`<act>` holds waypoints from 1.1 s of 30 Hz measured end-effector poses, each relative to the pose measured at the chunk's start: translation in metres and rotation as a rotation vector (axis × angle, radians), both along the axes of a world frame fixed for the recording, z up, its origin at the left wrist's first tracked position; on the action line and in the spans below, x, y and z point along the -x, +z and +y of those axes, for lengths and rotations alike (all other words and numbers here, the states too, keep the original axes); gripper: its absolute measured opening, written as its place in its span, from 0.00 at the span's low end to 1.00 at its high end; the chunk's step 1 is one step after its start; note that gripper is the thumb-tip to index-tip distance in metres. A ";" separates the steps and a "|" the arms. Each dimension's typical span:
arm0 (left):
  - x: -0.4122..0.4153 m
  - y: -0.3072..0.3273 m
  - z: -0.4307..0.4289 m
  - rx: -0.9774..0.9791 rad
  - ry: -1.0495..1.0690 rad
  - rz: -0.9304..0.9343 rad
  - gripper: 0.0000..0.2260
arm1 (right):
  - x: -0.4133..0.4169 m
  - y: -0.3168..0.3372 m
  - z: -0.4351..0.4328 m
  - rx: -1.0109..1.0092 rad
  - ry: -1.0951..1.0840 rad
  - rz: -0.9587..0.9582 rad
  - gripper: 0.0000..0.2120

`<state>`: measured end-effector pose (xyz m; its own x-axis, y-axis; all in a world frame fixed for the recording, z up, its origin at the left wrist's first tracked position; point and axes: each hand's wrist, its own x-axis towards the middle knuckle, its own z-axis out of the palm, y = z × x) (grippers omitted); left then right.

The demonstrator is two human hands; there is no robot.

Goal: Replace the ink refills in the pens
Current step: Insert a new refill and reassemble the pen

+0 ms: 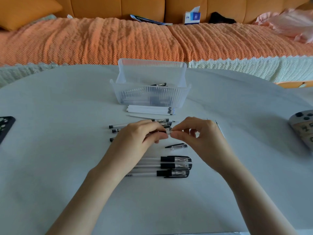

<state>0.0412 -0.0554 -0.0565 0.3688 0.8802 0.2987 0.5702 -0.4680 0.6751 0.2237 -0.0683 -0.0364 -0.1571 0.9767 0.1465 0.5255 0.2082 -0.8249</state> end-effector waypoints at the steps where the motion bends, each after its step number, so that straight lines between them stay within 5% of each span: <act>1: 0.000 0.000 0.000 0.005 -0.004 -0.002 0.11 | 0.000 0.000 0.000 0.003 -0.006 0.020 0.04; 7: 0.000 0.001 -0.002 -0.014 0.021 0.000 0.17 | -0.003 0.001 0.001 0.022 -0.036 0.034 0.04; 15: 0.003 0.002 -0.002 -0.082 0.073 0.041 0.07 | -0.002 0.002 0.001 0.017 -0.030 0.048 0.08; 24: 0.004 0.002 -0.002 -0.094 0.093 0.044 0.14 | -0.001 0.002 0.001 0.012 -0.029 0.032 0.09; 30: 0.003 0.008 -0.004 -0.015 0.078 0.000 0.03 | -0.003 0.002 0.001 0.000 -0.041 0.044 0.09; 33: 0.004 0.007 -0.004 -0.016 0.090 0.016 0.06 | -0.004 0.001 0.001 0.008 -0.029 0.040 0.09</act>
<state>0.0375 -0.0594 -0.0497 0.2934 0.9052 0.3074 0.6208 -0.4249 0.6588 0.2273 -0.0671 -0.0358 -0.1229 0.9819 0.1438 0.4979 0.1864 -0.8469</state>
